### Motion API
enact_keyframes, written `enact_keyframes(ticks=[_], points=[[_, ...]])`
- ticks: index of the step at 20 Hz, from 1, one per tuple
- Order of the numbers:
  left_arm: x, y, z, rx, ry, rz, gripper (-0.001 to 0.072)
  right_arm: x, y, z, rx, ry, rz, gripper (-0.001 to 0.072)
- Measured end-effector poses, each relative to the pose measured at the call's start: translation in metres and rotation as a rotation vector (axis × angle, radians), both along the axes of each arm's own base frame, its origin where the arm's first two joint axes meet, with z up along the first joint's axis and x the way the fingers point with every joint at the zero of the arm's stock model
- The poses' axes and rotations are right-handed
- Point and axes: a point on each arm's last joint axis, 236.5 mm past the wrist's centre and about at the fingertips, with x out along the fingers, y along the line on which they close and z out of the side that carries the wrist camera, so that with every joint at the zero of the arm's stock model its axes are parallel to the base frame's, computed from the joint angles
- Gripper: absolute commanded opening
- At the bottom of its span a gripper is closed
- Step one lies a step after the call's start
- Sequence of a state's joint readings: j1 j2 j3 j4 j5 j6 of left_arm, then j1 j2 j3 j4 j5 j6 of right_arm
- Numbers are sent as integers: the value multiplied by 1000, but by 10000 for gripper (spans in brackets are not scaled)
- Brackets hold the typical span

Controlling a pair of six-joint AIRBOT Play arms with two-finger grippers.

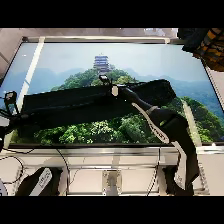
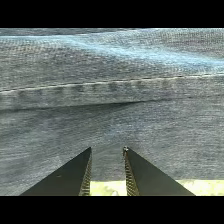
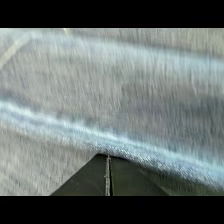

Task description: Fold the clothes and pants, and hang the long-sleeved shirts on hangers.

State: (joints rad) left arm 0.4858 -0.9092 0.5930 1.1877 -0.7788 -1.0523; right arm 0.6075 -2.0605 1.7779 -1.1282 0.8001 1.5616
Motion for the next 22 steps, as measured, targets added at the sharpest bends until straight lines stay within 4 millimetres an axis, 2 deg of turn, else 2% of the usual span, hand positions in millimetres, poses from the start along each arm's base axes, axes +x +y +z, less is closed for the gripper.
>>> enact_keyframes(ticks=[6,11,14,17,20,22], points=[[8,-9,-8,-48,-8,-20,238,37,4,3,28,-55,-55,11],[12,-18,-8,-46,-13,-65,237,93,-8,15,100,-147,-200,11],[16,-40,-9,-18,-15,-180,237,126,-23,25,166,-194,-317,11],[19,-70,-14,4,-5,-321,236,150,-40,35,221,-223,-412,11],[25,-94,-26,20,5,-413,213,159,-53,37,237,-214,-456,12],[33,-103,-37,35,6,-439,201,156,-55,35,225,-193,-448,13]])
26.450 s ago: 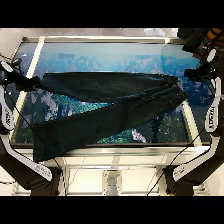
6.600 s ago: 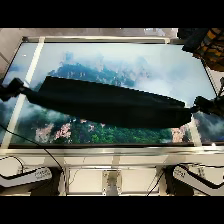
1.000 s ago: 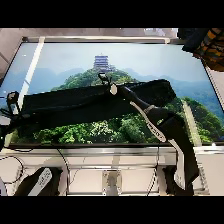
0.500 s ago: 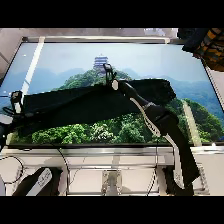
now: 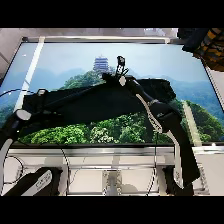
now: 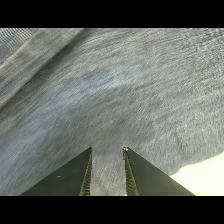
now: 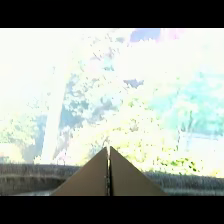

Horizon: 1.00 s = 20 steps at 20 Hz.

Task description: Fold the clothes and pants, and hang the long-sleeved shirts on hangers.

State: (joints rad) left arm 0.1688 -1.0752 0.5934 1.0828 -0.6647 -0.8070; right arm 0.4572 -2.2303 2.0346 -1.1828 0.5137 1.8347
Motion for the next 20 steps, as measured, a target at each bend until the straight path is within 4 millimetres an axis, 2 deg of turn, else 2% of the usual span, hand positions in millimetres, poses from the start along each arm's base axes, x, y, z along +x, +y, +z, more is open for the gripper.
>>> enact_keyframes(ticks=[2,4,5,9,13,15,16,20], points=[[11,-6,-13,13,-2,-4,76,-5,0,1,-25,8,31,13],[21,-8,-22,8,-5,20,72,-11,0,5,-52,6,68,13],[28,-8,-24,3,-13,36,40,-13,1,8,-64,3,86,13],[52,-4,-24,-9,-63,101,39,-20,1,19,-93,-6,132,14],[64,8,-21,-11,-94,157,39,-27,1,23,-114,6,166,13],[66,16,-20,-17,-96,187,39,-33,1,22,-133,19,192,13],[65,17,-21,-25,-85,198,16,-36,1,21,-141,25,204,14],[53,18,-29,-28,-27,179,15,-44,0,22,-165,38,240,13]])
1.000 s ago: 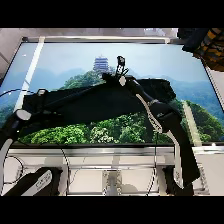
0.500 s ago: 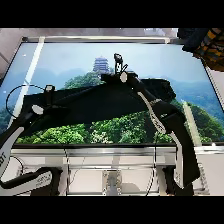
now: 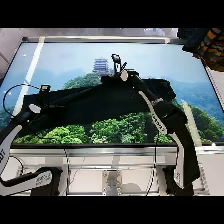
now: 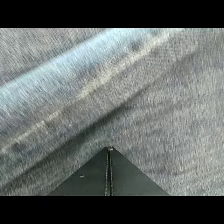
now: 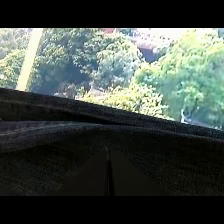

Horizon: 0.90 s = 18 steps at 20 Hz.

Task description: Fold the clothes and pants, and hang the long-sleeved shirts on hangers.

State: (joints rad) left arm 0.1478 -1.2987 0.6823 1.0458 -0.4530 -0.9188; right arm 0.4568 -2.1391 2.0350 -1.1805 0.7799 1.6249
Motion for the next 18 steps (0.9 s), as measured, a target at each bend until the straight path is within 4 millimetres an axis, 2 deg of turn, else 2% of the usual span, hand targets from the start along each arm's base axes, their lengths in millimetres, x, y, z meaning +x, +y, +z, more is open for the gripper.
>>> enact_keyframes(ticks=[3,10,13,18], points=[[0,5,-1,8,1,8,15,-2,0,5,-8,-4,15,14],[24,29,-7,35,-43,92,15,-10,-1,14,-28,-3,53,14],[49,37,-1,39,-75,109,15,-15,-2,13,-39,12,67,14],[106,57,28,28,-165,159,15,-24,-4,7,-64,42,101,14]])
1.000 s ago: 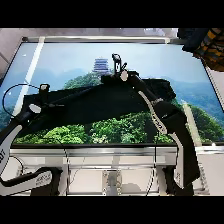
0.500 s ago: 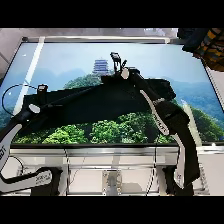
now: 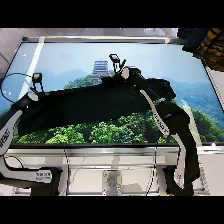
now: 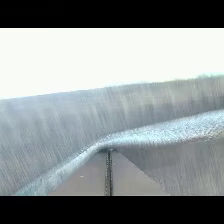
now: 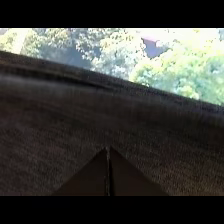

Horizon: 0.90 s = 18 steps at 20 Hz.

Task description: Fold the clothes and pants, and hang the long-sleeved shirts on hangers.

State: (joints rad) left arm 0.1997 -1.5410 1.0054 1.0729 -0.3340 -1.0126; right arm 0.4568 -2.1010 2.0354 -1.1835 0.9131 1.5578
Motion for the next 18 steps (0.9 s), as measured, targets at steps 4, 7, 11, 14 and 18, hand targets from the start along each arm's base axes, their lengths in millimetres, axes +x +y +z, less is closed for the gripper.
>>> enact_keyframes(ticks=[4,7,11,14,18], points=[[25,24,25,63,17,0,15,-8,-3,-6,-27,28,21,14],[13,70,39,228,148,60,15,-14,-6,-10,-49,49,40,14],[-27,98,39,360,365,-6,14,-24,-10,-13,-80,77,77,14],[-50,87,27,324,467,-110,14,-36,-15,-9,-115,98,123,14],[-68,76,12,298,552,-211,14,-46,-21,13,-142,88,166,13]])
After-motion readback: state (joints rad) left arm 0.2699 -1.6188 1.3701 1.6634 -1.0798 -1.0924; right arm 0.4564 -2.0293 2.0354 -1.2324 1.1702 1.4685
